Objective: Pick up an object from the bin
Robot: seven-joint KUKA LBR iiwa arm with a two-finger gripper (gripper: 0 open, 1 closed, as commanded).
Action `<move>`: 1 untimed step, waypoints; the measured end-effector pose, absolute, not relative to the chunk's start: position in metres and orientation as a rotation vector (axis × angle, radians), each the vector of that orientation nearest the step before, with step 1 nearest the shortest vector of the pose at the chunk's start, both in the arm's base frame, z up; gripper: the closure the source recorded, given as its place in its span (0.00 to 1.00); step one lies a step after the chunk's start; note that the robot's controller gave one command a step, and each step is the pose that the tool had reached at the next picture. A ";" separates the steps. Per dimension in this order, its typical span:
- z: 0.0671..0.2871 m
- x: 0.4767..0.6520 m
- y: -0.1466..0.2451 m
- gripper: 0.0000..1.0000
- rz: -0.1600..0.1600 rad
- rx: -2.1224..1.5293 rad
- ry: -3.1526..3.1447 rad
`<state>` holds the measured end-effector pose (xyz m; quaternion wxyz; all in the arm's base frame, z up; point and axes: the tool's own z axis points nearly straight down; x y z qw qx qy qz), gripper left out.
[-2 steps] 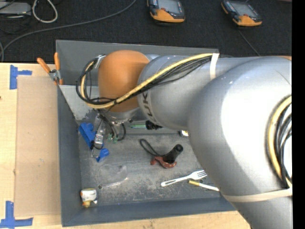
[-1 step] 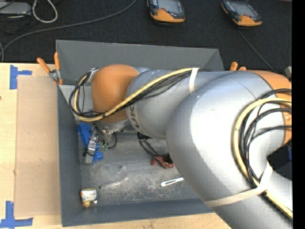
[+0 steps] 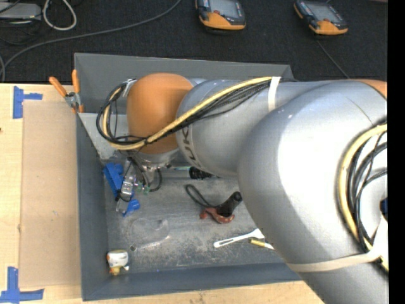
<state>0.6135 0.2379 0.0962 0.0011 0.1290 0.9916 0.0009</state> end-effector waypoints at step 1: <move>0.060 0.617 0.239 0.00 0.007 0.412 3.104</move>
Offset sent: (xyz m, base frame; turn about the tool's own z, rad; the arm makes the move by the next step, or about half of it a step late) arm -0.0031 0.0044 -0.0262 0.1634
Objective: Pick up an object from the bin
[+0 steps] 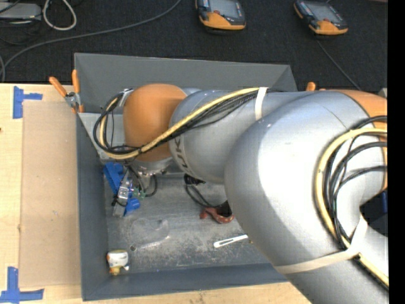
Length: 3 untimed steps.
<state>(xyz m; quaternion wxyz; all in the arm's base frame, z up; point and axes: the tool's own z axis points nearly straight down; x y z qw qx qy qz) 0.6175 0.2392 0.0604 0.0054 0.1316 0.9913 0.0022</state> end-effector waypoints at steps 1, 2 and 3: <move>0.069 0.611 0.242 1.00 0.006 0.656 3.067; 0.069 0.611 0.242 1.00 0.006 0.657 3.067; 0.070 0.611 0.241 1.00 0.006 0.658 3.068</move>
Offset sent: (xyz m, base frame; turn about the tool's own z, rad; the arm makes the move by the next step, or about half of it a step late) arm 0.0000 0.0000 0.0000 0.0000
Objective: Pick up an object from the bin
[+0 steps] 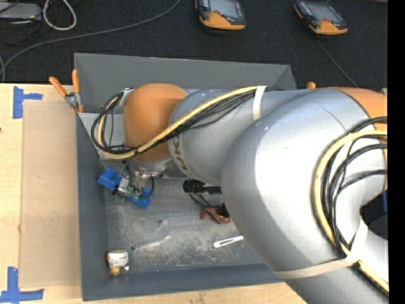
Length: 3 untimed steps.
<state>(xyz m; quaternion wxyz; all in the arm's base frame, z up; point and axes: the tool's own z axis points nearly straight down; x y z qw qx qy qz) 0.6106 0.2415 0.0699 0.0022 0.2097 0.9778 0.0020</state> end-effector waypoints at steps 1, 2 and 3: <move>0.070 0.610 0.241 1.00 0.006 0.659 3.068; 0.096 0.609 0.240 1.00 0.003 0.664 3.072; 0.141 0.609 0.240 1.00 0.000 0.664 3.076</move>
Offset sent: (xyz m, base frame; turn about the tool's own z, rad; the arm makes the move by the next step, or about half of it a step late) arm 0.0000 0.0000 0.0387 0.0003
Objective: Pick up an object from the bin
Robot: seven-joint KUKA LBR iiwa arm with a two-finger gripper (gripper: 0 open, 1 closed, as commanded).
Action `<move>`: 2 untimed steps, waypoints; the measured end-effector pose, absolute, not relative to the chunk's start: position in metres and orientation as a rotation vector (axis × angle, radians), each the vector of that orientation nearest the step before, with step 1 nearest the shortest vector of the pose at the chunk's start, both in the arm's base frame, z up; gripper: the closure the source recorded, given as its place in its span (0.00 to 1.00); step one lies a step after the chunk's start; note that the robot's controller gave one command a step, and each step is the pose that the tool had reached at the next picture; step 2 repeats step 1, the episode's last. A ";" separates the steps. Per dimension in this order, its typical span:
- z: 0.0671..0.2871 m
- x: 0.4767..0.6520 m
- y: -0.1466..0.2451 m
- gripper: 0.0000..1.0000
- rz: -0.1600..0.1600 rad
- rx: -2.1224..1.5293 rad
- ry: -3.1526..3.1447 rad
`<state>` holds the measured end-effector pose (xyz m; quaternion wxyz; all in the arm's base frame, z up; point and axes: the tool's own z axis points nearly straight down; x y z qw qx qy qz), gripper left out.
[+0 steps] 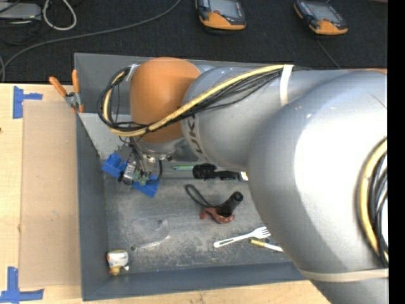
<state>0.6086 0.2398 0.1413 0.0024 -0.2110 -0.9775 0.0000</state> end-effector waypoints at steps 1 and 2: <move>0.178 0.610 0.240 1.00 -0.005 -0.663 -3.069; 0.178 0.610 0.240 1.00 -0.005 -0.663 -3.069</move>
Offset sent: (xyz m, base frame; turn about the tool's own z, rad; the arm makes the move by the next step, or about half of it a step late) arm 0.0016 0.0001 0.0483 0.0000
